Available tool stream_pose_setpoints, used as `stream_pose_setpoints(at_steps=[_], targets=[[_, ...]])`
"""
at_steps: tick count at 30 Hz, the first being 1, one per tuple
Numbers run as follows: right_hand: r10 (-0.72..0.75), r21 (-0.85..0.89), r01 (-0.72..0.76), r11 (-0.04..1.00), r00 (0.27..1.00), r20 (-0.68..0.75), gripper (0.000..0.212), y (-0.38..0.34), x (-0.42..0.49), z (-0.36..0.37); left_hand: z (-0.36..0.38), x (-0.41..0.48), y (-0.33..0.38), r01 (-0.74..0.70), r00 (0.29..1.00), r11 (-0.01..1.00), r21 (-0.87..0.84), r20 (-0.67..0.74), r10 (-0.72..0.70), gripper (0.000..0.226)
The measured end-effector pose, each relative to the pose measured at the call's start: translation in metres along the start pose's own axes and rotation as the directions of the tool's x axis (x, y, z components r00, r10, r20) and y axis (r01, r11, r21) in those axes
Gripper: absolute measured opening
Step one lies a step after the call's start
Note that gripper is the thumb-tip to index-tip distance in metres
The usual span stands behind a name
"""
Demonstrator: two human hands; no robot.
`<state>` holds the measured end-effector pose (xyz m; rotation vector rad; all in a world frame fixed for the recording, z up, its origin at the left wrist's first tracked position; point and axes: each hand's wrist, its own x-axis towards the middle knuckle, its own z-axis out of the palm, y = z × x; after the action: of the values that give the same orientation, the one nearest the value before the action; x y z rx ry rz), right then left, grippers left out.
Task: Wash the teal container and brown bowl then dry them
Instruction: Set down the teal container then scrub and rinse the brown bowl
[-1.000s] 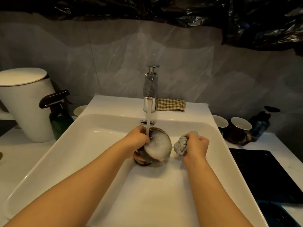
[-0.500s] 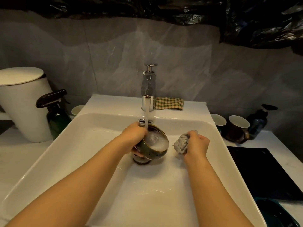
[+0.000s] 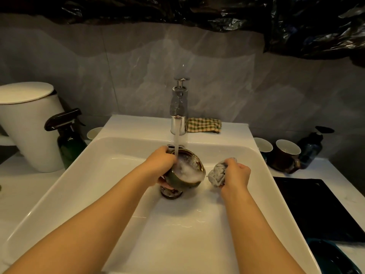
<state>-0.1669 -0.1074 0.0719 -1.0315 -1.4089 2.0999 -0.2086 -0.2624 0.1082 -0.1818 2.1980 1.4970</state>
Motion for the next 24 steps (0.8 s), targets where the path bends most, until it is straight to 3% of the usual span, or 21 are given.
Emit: stream_pose_setpoints(at_steps=[2, 5, 8, 12, 14, 17, 19, 20, 22, 24], targets=[[0.004, 0.016, -0.004, 1.000, 1.000, 0.010, 0.020, -0.001, -0.003, 0.001, -0.004, 0.001, 0.000, -0.157, 0.981, 0.955, 0.252, -0.069, 0.180, 0.028], [0.008, 0.011, -0.008, 1.000, 0.999, 0.033, 0.017, -0.004, -0.008, 0.002, -0.009, 0.000, -0.003, -0.271, 0.894, 0.762, 0.588, -0.141, 0.426, 0.032], [0.005, -0.028, -0.003, 1.000, 0.998, 0.060, 0.015, -0.003, -0.009, 0.002, -0.016, -0.008, -0.008, -0.284, 0.817, 0.624, 0.728, -0.156, 0.555, 0.038], [0.019, -0.086, -0.010, 0.996, 0.995, 0.103, 0.008, 0.005, -0.005, 0.006, -0.026, -0.016, -0.017, -0.261, 0.750, 0.273, 0.926, 0.016, 0.661, 0.053], [0.005, -0.127, 0.011, 0.992, 0.993, 0.119, 0.015, 0.009, -0.004, 0.007, -0.028, -0.016, -0.023, -0.241, 0.735, 0.219, 0.946, 0.031, 0.677, 0.054], [-0.060, -0.256, 0.109, 0.961, 0.979, 0.194, 0.023, 0.010, -0.008, 0.008, -0.022, -0.013, -0.028, -0.190, 0.717, 0.331, 0.924, -0.100, 0.690, 0.049], [-0.136, -0.404, 0.224, 0.887, 0.962, 0.235, 0.025, 0.011, -0.011, 0.010, -0.017, -0.006, -0.026, -0.166, 0.746, 0.518, 0.839, -0.237, 0.622, 0.043], [-0.205, -0.545, 0.303, 0.782, 0.950, 0.234, 0.026, 0.012, -0.011, 0.011, -0.016, -0.001, -0.025, -0.164, 0.775, 0.649, 0.743, -0.310, 0.550, 0.038], [-0.321, -0.677, 0.425, 0.601, 0.904, 0.283, 0.026, 0.013, -0.013, 0.012, -0.014, 0.011, -0.023, -0.128, 0.873, 0.903, 0.409, -0.386, 0.298, 0.030], [-0.364, -0.642, 0.499, 0.582, 0.866, 0.343, 0.025, 0.016, -0.013, 0.013, -0.012, 0.017, -0.028, -0.021, 0.957, 0.999, -0.043, -0.291, 0.008, 0.026]])
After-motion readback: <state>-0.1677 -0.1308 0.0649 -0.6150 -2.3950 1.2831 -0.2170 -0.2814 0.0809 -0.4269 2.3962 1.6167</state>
